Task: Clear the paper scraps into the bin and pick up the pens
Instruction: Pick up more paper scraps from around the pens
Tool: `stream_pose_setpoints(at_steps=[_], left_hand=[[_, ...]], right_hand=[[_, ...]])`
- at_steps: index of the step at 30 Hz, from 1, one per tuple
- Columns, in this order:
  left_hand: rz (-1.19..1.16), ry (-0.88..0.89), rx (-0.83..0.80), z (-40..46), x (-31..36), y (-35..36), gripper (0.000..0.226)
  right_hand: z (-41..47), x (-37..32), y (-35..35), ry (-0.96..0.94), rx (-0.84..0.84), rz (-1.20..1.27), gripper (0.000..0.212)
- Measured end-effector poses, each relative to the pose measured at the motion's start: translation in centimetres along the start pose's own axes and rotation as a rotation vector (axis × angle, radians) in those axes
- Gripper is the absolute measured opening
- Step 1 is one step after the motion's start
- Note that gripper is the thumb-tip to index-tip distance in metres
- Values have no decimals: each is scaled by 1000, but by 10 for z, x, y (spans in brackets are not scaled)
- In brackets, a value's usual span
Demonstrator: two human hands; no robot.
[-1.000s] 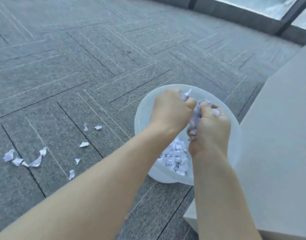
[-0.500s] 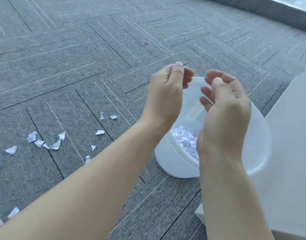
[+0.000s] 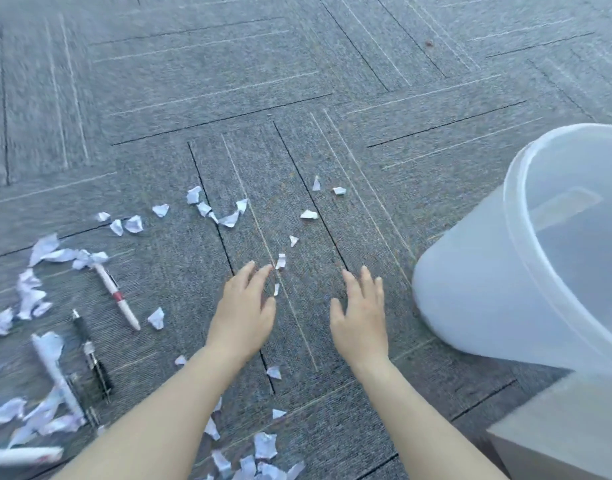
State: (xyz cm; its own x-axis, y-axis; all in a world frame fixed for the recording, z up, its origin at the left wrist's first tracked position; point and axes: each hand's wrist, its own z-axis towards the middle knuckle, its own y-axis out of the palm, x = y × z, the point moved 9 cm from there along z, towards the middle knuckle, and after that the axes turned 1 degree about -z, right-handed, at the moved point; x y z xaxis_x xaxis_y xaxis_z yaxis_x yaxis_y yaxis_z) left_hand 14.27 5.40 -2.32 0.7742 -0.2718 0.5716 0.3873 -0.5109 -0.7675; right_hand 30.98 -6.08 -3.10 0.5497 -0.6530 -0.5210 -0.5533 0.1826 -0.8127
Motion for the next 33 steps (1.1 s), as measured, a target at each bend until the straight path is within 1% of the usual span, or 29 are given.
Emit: stream_pose_setpoints(at_steps=[2, 4, 6, 7, 8, 9, 10, 11, 12, 14, 15, 16, 17, 19, 21, 23, 26, 28, 29, 31, 33], left_hand=[[102, 40, -27, 1, 3, 10, 63], [183, 142, -41, 2, 15, 19, 64], [167, 269, -1, 1, 29, 21, 49], [144, 308, 44, 1, 33, 17, 41], [124, 322, 95, 3, 35, 11, 37], [114, 308, 134, 6, 34, 5, 38], [118, 276, 158, 11, 31, -1, 43], [133, 234, 148, 18, 28, -4, 50], [157, 196, 97, 27, 25, -3, 59], [215, 150, -69, 42, 26, 4, 75], [235, 139, -130, 48, 27, 8, 79], [244, 129, -165, 53, 27, 10, 78], [243, 123, -175, 56, 27, 9, 71], [208, 130, -148, 57, 24, 8, 45], [132, 152, -103, 51, 20, 5, 23], [103, 179, -75, 41, 16, 4, 17], [48, 190, -69, 24, 2, 1, 15], [18, 218, -45, 13, -4, -5, 13], [14, 219, -25, 9, -6, -9, 13], [36, 192, 21, 6, -9, -15, 20], [70, 157, 40, 8, -9, -16, 35]], right_hand=[[-4, 2, 10, -53, -12, -51, 55], [-14, -11, 20, -169, -43, -45, 53], [-23, -29, 23, -268, -74, 65, 48], [-22, -36, 18, -298, -54, 122, 45], [-13, -41, 10, -312, -5, 159, 44], [3, -44, 2, -303, 49, 175, 45], [23, -47, -4, -271, 79, 171, 47], [49, -49, -6, -227, 75, 146, 50], [75, -53, -6, -196, 47, 101, 54], [123, -65, -2, -200, -32, -50, 59], [143, -72, 0, -226, -60, -128, 60], [158, -77, 2, -252, -88, -194, 62], [170, -81, 4, -273, -121, -240, 63], [182, -86, 12, -312, -188, -278, 64], [175, -92, 17, -364, -199, -260, 61], [153, -93, 18, -412, -180, -186, 54], [96, -89, 26, -542, -197, -114, 47], [66, -85, 18, -623, -83, -46, 38], [64, -83, 10, -615, -5, -2, 33], [85, -80, -1, -491, 96, 51, 32], [120, -79, -2, -329, 74, -16, 45]])
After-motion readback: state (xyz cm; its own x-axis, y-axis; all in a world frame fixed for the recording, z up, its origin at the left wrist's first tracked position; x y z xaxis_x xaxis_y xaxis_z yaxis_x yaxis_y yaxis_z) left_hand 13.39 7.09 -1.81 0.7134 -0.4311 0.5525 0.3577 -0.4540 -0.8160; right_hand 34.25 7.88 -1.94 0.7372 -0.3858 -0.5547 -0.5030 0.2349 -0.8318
